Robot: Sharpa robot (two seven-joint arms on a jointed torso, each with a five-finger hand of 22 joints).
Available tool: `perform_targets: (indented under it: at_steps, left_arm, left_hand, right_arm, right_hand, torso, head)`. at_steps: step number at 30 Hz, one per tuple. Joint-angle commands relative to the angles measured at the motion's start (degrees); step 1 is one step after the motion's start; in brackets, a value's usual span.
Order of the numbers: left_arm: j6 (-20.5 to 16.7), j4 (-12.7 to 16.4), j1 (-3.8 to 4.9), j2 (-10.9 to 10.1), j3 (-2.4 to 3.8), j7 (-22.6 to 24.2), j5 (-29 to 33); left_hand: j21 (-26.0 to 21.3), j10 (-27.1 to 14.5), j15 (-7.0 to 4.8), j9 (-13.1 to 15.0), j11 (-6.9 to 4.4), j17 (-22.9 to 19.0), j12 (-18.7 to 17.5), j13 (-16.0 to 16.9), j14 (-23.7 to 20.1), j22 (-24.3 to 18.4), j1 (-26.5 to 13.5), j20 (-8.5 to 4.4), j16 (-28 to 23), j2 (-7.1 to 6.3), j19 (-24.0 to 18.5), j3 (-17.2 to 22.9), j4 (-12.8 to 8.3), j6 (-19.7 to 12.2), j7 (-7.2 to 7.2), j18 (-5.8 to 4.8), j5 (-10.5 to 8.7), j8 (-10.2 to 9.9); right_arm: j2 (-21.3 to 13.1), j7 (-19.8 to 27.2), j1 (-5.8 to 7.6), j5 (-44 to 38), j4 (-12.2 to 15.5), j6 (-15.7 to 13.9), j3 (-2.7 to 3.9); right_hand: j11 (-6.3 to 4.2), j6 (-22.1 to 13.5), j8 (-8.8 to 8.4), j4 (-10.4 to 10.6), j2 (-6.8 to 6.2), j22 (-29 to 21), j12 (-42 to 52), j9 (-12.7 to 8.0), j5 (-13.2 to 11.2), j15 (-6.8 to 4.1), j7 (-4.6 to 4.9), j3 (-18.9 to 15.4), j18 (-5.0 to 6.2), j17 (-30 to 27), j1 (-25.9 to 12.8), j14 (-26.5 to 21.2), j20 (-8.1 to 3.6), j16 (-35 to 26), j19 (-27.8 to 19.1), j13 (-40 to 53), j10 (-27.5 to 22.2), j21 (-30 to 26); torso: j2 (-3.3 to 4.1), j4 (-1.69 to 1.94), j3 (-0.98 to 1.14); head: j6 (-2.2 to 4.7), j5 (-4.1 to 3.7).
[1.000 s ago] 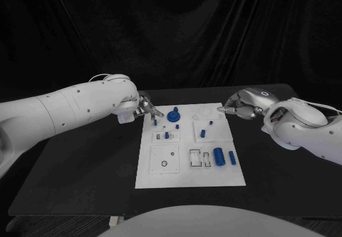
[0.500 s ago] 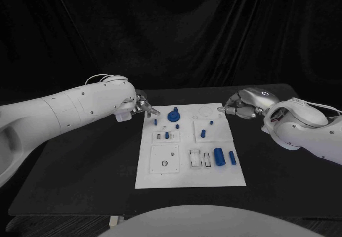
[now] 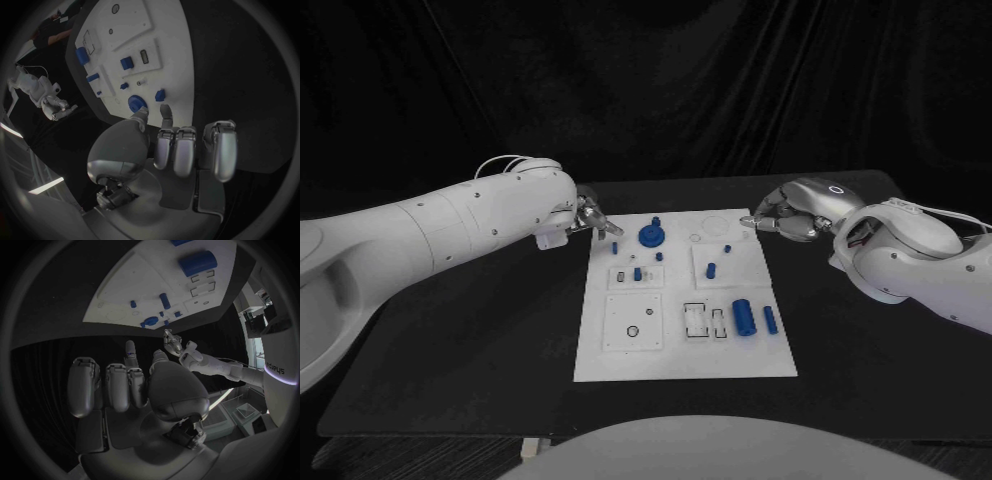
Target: Assemble the parts on the task board
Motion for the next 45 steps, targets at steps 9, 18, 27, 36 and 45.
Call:
perform_targets:
  at_steps: [9,18,27,36,45]
  left_arm:
    - [1.30,-1.26,-0.67,1.13,0.05,2.14,-0.26]
    - [2.27,-2.21,-1.35,1.88,0.06,2.58,-0.26]
    - [2.24,-2.93,-1.77,2.17,0.06,2.70,-0.26]
    - [2.54,-3.16,-1.90,2.30,0.06,2.72,-0.26]
    - [2.91,-3.59,-2.00,2.65,0.06,2.99,-0.26]
  left_hand:
    - [-0.98,6.06,0.74,-1.43,0.91,15.06,0.20,15.08,6.17,11.08,0.68,0.72,0.15,0.64,-0.91,-0.91,0.64,-1.19,0.61,0.67,-0.59,-2.77]
    - [-1.36,6.06,1.04,-1.85,1.24,15.06,0.20,15.08,6.17,11.02,0.88,1.00,0.15,0.95,-1.24,-1.12,0.83,-1.78,0.97,0.76,-0.67,-3.80]
    - [-1.25,6.06,1.12,-1.98,1.31,15.06,0.20,15.08,6.17,11.11,1.12,1.08,0.15,1.14,-1.14,-1.06,0.77,-1.90,1.04,0.72,-0.54,-4.09]
    - [-1.41,6.06,1.23,-2.18,1.40,15.06,0.20,15.08,6.17,11.11,1.83,1.23,0.15,1.42,-1.26,-0.85,0.41,-1.87,1.11,0.76,0.24,-4.53]
    - [-1.69,6.06,1.38,-2.72,1.56,15.06,0.20,15.08,6.17,11.11,2.63,1.41,0.15,1.73,-1.47,-0.60,-0.05,-2.15,1.30,0.83,1.24,-5.51]
  right_arm:
    - [0.04,-0.29,-0.28,-0.11,0.06,0.01,0.03]
    - [0.00,-0.27,-0.32,-0.11,0.09,0.02,0.03]
    - [-0.09,-0.20,-0.39,-0.11,0.16,0.01,0.03]
    - [-0.10,-0.17,-0.45,-0.11,0.17,0.02,0.03]
    - [-0.13,-0.20,-0.51,-0.11,0.20,0.05,0.03]
  right_hand:
    - [0.42,0.43,-0.16,-0.06,0.07,11.29,0.21,0.09,0.21,0.38,-0.12,-0.17,0.13,-0.03,0.06,3.36,0.27,-0.34,1.94,15.08,6.10,-0.11]
    - [0.42,0.43,-0.16,-0.06,0.07,11.29,0.21,0.09,0.21,0.38,-0.12,-0.17,0.13,-0.03,0.06,3.36,0.27,-0.34,1.94,15.08,6.10,-0.11]
    - [0.43,0.47,-0.16,-0.10,0.07,11.28,0.21,0.10,0.29,0.38,-0.12,-0.17,0.14,-0.09,0.19,3.36,0.27,-0.36,1.92,15.08,6.10,-0.15]
    - [0.43,0.47,-0.16,-0.10,0.07,11.28,0.21,0.10,0.29,0.38,-0.12,-0.17,0.14,-0.09,0.19,3.36,0.27,-0.36,1.92,15.08,6.10,-0.15]
    - [0.43,0.47,-0.16,-0.10,0.07,11.28,0.21,0.10,0.29,0.38,-0.12,-0.17,0.14,-0.09,0.19,3.36,0.27,-0.36,1.92,15.08,6.10,-0.15]
  torso:
    - [0.04,0.03,-0.01]
    - [-0.01,0.00,0.00]
    - [0.03,0.01,0.01]
    - [0.02,0.03,0.00]
    - [0.00,0.03,0.03]
  head:
    - [0.00,-0.13]
    - [0.00,-0.12]
    - [0.00,-0.17]
    - [0.00,-0.21]
    - [0.00,-0.34]
